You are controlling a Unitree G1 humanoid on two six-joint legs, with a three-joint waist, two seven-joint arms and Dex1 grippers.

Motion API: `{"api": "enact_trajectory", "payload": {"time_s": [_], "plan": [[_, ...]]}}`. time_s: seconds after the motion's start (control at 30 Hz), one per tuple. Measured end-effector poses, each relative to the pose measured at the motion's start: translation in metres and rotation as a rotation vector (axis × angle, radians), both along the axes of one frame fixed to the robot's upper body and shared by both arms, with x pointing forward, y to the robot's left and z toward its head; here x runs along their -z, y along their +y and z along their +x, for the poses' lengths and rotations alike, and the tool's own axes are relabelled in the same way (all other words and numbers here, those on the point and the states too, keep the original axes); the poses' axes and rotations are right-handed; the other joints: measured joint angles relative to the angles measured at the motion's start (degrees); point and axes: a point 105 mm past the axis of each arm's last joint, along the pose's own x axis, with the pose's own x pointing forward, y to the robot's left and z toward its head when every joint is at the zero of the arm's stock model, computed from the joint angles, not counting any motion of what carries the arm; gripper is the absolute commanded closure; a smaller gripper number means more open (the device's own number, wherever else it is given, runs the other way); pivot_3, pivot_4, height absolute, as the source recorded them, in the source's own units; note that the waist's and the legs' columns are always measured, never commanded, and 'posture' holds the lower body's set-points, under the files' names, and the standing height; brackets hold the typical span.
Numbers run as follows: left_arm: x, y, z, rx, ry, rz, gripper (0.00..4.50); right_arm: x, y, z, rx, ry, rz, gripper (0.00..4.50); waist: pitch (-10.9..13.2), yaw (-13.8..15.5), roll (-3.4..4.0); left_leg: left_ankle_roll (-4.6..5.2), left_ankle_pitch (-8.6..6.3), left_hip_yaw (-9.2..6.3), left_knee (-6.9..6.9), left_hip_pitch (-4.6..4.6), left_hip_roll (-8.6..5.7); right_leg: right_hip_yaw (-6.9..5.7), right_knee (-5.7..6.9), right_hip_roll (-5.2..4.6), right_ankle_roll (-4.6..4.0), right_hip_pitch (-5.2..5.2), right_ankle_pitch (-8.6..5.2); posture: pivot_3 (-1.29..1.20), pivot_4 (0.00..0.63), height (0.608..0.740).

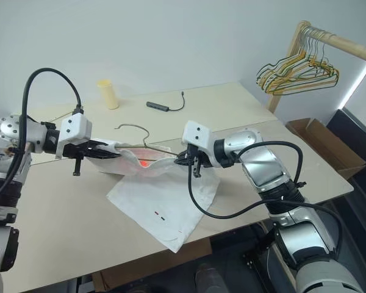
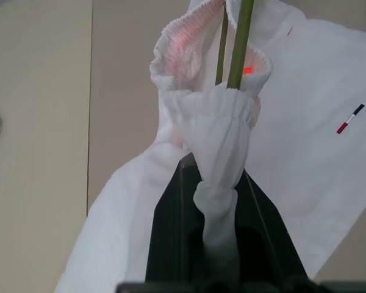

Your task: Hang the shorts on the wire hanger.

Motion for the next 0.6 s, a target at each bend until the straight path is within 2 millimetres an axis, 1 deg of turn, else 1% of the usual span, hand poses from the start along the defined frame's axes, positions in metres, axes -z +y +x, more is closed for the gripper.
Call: {"api": "enact_trajectory", "payload": {"time_s": [0.03, 0.07, 0.1, 0.17, 0.27, 0.37, 0.43, 0.47, 0.53, 0.6], "plan": [[0.001, -0.001, 0.002, -0.009, -0.004, -0.011, 4.50, 0.000, -0.001, 0.001, 0.006, -0.004, -0.001, 4.40, 0.0, 0.0, 0.00, 0.00, 0.00, 0.00, 0.00, 0.00, 0.00, 0.00, 0.00, 0.00, 0.00, 0.00, 0.00, -0.21, 0.000, 0.740], [0.002, -0.003, 0.005, -0.019, 0.002, -0.033, 3.84, -0.001, -0.002, 0.001, 0.013, -0.009, -0.003, 4.40, 0.0, 0.0, 0.00, 0.00, 0.00, 0.00, 0.01, 0.00, -0.01, -0.01, 0.01, -0.01, 0.00, 0.00, 0.00, -0.21, 0.000, 0.740], [0.003, -0.002, 0.008, -0.037, 0.010, -0.048, 3.59, -0.001, -0.002, 0.001, 0.012, -0.011, -0.003, 4.40, 0.0, 0.0, 0.00, 0.00, 0.00, -0.01, 0.01, -0.01, -0.01, -0.02, 0.01, 0.00, 0.00, 0.00, 0.00, -0.22, 0.000, 0.740], [0.000, 0.000, 0.011, -0.056, 0.007, -0.063, 2.92, -0.002, -0.003, 0.000, 0.020, -0.012, -0.001, 4.40, 0.0, -0.1, 0.00, 0.00, 0.00, -0.02, 0.01, -0.02, -0.01, -0.03, 0.00, 0.01, 0.00, -0.01, 0.00, -0.22, 0.000, 0.740], [-0.006, 0.002, 0.013, -0.071, -0.017, -0.080, 1.90, -0.001, -0.012, 0.001, 0.070, -0.002, 0.000, 4.40, 0.0, -0.3, 0.00, 0.00, 0.00, -0.02, 0.01, -0.04, -0.01, -0.03, -0.02, -0.03, 0.00, -0.01, 0.00, -0.26, 0.000, 0.740], [-0.008, 0.015, 0.017, -0.125, -0.027, -0.102, 0.93, -0.003, -0.028, 0.004, 0.150, 0.022, 0.011, 4.40, 0.0, -0.7, 0.00, 0.00, 0.00, -0.02, 0.01, -0.04, 0.00, -0.03, -0.01, -0.05, 0.00, -0.01, 0.00, -0.28, 0.000, 0.740], [-0.011, 0.025, 0.020, -0.174, -0.043, -0.129, 0.23, -0.009, -0.040, 0.006, 0.216, 0.024, 0.027, 4.40, 0.0, -0.9, 0.00, 0.00, 0.00, -0.05, 0.01, -0.04, 0.00, -0.06, -0.01, -0.07, 0.00, -0.01, 0.00, -0.29, 0.000, 0.740], [-0.012, 0.028, 0.022, -0.193, -0.051, -0.139, 0.02, -0.011, -0.045, 0.006, 0.241, 0.028, 0.039, 4.40, 0.0, -1.0, 0.00, 0.00, 0.00, -0.06, 0.01, -0.04, 0.00, -0.08, -0.02, -0.08, 0.00, -0.01, 0.00, -0.30, 0.000, 0.740], [-0.018, 0.031, 0.026, -0.226, -0.076, -0.178, 0.00, -0.014, -0.057, 0.004, 0.301, 0.039, 0.055, 4.40, 0.0, -1.3, 0.00, 0.00, 0.00, -0.10, 0.01, -0.10, -0.02, -0.14, -0.05, -0.15, 0.01, 0.00, -0.01, -0.31, 0.000, 0.740], [-0.028, 0.030, 0.029, -0.240, -0.101, -0.256, 0.00, -0.015, -0.069, 0.004, 0.373, 0.063, 0.071, 4.40, 0.0, -1.7, 0.00, 0.00, 0.00, -0.12, 0.03, -0.15, -0.07, -0.20, -0.05, -0.29, 0.05, 0.00, -0.02, -0.33, 0.000, 0.740]]}}
